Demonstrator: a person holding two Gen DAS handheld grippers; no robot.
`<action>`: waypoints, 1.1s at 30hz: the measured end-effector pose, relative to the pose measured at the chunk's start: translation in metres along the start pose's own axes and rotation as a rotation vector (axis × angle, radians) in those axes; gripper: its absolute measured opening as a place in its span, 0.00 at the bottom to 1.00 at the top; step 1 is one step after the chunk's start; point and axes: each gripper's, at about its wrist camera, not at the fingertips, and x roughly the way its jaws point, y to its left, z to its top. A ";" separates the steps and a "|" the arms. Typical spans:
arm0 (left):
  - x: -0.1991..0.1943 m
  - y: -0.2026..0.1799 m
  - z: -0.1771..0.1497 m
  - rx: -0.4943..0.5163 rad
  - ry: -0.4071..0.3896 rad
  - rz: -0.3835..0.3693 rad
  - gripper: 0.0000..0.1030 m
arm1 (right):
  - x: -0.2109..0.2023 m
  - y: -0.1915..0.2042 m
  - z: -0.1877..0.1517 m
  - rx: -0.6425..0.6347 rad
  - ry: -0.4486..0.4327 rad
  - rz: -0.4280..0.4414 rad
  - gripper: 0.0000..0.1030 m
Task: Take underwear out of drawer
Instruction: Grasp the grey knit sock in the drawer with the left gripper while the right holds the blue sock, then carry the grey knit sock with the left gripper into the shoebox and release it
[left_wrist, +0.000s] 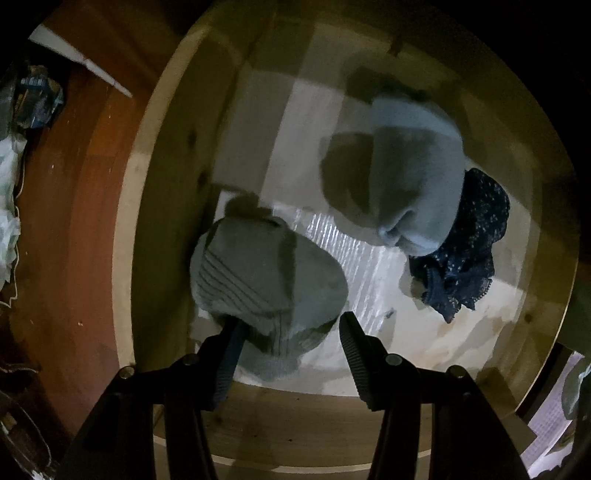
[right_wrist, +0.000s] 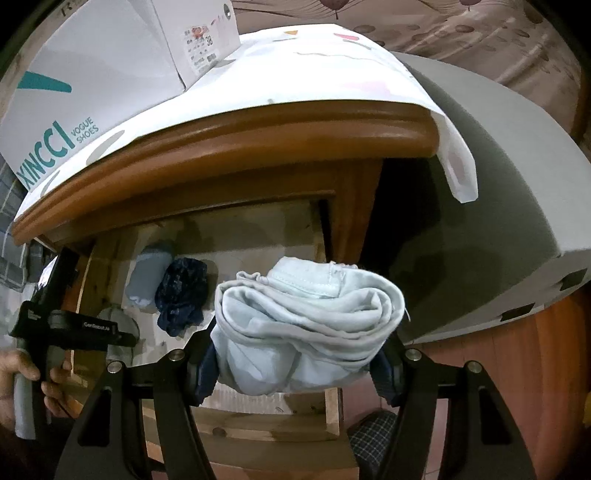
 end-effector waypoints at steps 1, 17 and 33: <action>0.000 -0.002 0.000 0.012 -0.003 0.008 0.52 | 0.000 0.000 0.000 -0.001 0.001 -0.001 0.62; -0.016 -0.009 -0.011 0.065 -0.097 0.048 0.21 | -0.001 0.001 0.000 -0.024 0.006 -0.002 0.62; -0.089 -0.010 -0.066 0.187 -0.282 0.055 0.21 | 0.003 0.009 -0.003 -0.076 0.012 -0.036 0.62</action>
